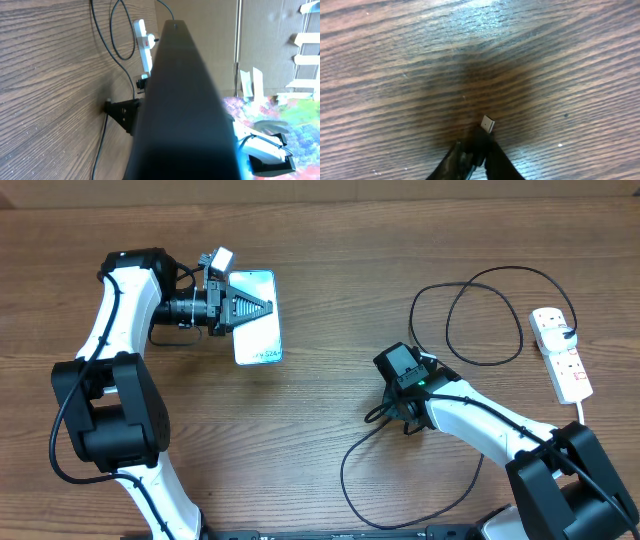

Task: Plug charger to phone and switch on socket

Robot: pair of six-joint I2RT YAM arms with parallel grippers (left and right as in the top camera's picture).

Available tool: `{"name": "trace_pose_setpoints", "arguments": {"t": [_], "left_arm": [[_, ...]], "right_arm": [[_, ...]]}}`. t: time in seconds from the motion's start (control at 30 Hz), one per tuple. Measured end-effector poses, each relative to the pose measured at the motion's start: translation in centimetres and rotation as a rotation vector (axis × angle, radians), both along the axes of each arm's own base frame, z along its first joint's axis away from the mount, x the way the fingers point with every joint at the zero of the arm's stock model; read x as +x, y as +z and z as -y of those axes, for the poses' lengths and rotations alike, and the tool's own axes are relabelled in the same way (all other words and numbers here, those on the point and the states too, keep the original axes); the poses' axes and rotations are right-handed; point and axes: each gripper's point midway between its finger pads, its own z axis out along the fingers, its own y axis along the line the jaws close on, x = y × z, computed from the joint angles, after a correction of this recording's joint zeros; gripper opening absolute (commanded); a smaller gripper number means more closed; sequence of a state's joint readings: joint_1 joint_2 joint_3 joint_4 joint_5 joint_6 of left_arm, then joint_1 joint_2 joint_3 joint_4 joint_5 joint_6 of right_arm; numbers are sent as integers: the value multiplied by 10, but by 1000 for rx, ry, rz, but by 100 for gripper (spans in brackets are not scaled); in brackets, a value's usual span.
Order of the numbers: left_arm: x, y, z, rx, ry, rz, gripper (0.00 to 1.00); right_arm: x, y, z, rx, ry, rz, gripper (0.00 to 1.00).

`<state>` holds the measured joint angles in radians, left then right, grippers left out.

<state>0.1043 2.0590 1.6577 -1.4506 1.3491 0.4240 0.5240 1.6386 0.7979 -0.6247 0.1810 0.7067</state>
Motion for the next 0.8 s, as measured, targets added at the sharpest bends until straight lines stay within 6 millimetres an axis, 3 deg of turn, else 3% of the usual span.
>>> {"name": "trace_pose_setpoints", "arguments": {"t": [0.23, 0.37, 0.43, 0.5, 0.8], "left_arm": [[0, 0, 0, 0, 0, 0, 4], [0, 0, 0, 0, 0, 0, 4], [0, 0, 0, 0, 0, 0, 4], [0, 0, 0, 0, 0, 0, 4], [0, 0, 0, 0, 1, -5, 4]], "right_arm": [[0, 0, -2, 10, 2, -1, 4], [0, 0, -2, 11, 2, -1, 4], [0, 0, -2, 17, -5, -5, 20], [2, 0, -2, 36, -14, -11, 29], [17, 1, 11, 145, -115, -28, 21]]}}
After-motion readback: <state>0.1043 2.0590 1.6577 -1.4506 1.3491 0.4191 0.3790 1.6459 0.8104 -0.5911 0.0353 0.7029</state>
